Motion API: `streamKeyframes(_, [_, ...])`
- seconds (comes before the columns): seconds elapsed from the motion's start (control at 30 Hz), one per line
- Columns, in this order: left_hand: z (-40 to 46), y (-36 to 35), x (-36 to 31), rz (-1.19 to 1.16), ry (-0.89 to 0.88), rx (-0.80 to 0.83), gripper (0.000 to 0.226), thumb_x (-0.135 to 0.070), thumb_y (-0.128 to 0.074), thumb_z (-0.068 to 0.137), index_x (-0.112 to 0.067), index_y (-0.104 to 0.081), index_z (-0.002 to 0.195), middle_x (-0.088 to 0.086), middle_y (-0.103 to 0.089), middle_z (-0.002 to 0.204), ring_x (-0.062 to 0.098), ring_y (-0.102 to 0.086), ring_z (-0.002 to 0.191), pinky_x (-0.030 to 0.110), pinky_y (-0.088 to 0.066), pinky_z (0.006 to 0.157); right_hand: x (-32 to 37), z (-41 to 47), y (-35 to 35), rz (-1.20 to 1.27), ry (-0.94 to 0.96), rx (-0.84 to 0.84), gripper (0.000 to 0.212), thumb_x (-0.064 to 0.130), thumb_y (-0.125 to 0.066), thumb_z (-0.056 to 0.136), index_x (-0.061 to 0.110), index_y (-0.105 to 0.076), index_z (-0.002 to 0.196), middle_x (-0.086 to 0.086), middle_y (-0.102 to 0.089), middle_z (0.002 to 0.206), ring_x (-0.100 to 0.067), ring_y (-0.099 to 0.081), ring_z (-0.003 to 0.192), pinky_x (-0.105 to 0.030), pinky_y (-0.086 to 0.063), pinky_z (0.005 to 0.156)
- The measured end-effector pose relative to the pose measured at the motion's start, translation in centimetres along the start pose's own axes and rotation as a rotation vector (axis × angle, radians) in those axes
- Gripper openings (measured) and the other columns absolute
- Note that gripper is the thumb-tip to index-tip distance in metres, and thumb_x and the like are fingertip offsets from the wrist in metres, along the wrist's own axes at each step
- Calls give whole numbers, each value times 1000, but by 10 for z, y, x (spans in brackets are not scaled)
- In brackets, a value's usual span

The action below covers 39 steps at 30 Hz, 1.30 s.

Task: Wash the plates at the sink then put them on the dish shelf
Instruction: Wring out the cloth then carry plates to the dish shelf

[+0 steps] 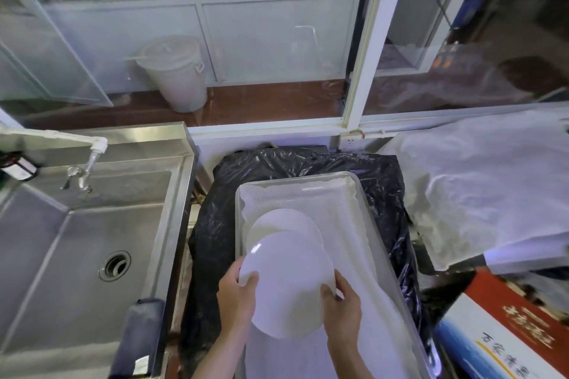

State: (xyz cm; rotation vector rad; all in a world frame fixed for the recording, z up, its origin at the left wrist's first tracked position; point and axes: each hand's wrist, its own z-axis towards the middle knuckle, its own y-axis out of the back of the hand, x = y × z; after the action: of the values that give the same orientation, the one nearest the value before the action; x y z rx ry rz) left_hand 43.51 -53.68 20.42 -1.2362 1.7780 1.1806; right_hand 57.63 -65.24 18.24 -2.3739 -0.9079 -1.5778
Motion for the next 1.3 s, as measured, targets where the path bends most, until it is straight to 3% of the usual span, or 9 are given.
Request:
streamKeyframes(0.17, [-10, 7, 0, 39, -61, 139, 41, -8, -65, 93, -34, -71, 124, -18, -73, 113, 13, -66, 110, 33, -55, 86, -5, -29, 16, 38, 27, -107, 36, 4, -63, 97, 24, -74, 126, 24, -73, 113, 15, -66, 89, -29, -53, 89])
streamKeyframes(0.33, [-34, 20, 0, 59, -145, 376, 49, -4, -66, 92, -49, -70, 111, -33, -74, 96, -1, -68, 97, 26, -53, 78, -19, -75, 36, 60, 51, -293, 37, 3, -65, 96, 24, -75, 125, 38, -70, 94, -7, -68, 101, -29, -49, 85])
streamKeyframes(0.47, [-55, 24, 12, 96, -207, 555, 39, -5, -69, 94, -36, -74, 118, -25, -76, 101, -3, -70, 96, 29, -56, 87, -45, -118, 58, 72, 22, -429, 37, 8, -65, 97, 30, -73, 126, 16, -77, 112, -10, -69, 103, -27, -52, 82])
streamKeyframes(0.6, [-88, 22, 21, 170, -280, 729, 42, -2, -70, 92, -40, -73, 109, -28, -76, 99, -9, -70, 93, 25, -56, 86, -78, -164, 83, 81, 17, -589, 36, 11, -66, 94, 42, -77, 109, 17, -77, 94, -9, -64, 83, -19, -47, 65])
streamKeyframes(0.83, [-163, -5, 47, 332, -414, 1000, 36, -5, -76, 85, -24, -80, 115, -20, -79, 97, 10, -73, 96, 33, -58, 78, -129, -249, 138, 217, -56, -871, 36, 12, -68, 95, 30, -76, 126, 23, -75, 117, -8, -68, 114, -41, -57, 96])
streamKeyframes(0.97, [-234, -25, 67, 405, -451, 1157, 33, -3, -77, 84, -22, -81, 111, -16, -79, 88, 15, -75, 90, 41, -60, 78, -164, -306, 178, 293, -114, -1047, 36, 13, -66, 93, 32, -78, 121, 26, -76, 108, -4, -70, 104, -41, -62, 88])
streamKeyframes(1.13, [-336, -41, 107, 458, -508, 1361, 44, -2, -78, 80, -27, -78, 117, -25, -78, 95, 10, -74, 94, 46, -61, 84, -207, -393, 232, 408, -147, -1212, 37, 4, -66, 91, 34, -78, 108, 30, -75, 93, 10, -68, 88, -10, -51, 69])
streamKeyframes(1.23, [-406, -41, 139, 491, -528, 1474, 49, 4, -78, 79, -28, -78, 116, -25, -78, 96, 7, -74, 92, 43, -60, 84, -245, -453, 263, 459, -180, -1302, 36, 5, -69, 91, 35, -76, 110, 32, -75, 90, 11, -69, 90, -13, -53, 75])
streamKeyframes(1.3, [-456, -36, 162, 521, -525, 1523, 52, 6, -78, 79, -38, -78, 108, -24, -78, 95, 10, -75, 94, 44, -60, 84, -277, -492, 287, 468, -213, -1367, 35, 3, -70, 90, 24, -78, 116, 24, -77, 95, 2, -72, 96, -30, -60, 88])
